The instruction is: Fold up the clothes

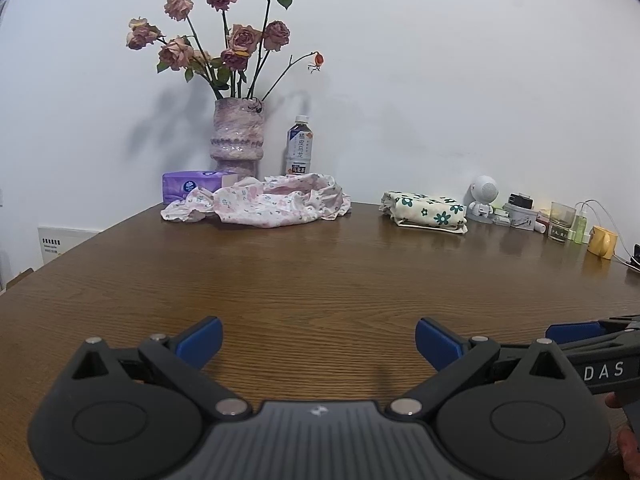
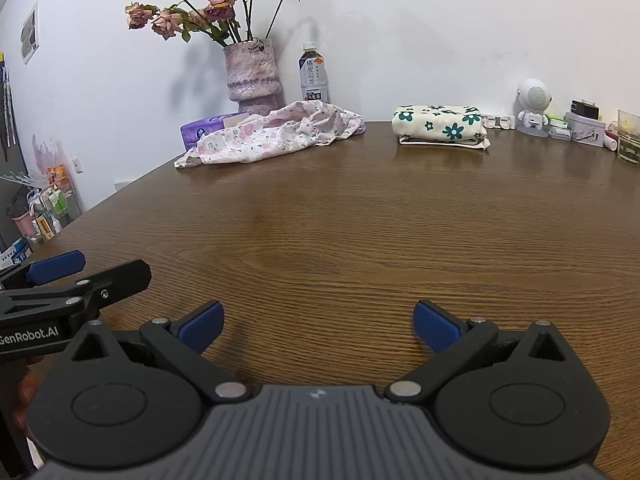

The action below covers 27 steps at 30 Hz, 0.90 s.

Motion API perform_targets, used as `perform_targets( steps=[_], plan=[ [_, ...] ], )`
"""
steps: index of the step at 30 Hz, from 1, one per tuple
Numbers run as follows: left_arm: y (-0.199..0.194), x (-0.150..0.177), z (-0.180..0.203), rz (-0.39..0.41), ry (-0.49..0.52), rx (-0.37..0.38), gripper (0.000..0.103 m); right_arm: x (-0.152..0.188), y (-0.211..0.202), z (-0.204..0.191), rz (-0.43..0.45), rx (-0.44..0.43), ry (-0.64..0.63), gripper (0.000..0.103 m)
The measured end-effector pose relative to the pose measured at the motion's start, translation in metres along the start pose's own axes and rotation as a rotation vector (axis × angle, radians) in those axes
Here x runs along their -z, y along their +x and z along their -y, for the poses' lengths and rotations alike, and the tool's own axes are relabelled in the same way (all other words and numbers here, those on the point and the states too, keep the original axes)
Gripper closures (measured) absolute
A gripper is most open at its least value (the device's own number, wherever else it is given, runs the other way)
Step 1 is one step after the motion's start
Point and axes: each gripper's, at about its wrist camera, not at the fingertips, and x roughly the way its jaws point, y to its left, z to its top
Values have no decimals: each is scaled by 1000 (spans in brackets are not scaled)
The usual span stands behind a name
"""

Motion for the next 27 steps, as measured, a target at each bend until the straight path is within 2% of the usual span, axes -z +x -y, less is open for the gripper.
perform_targets(
  steps=[27],
  plan=[
    [2, 1, -2, -13, -15, 6, 0, 1, 1, 0, 0, -6, -6, 0]
  ],
)
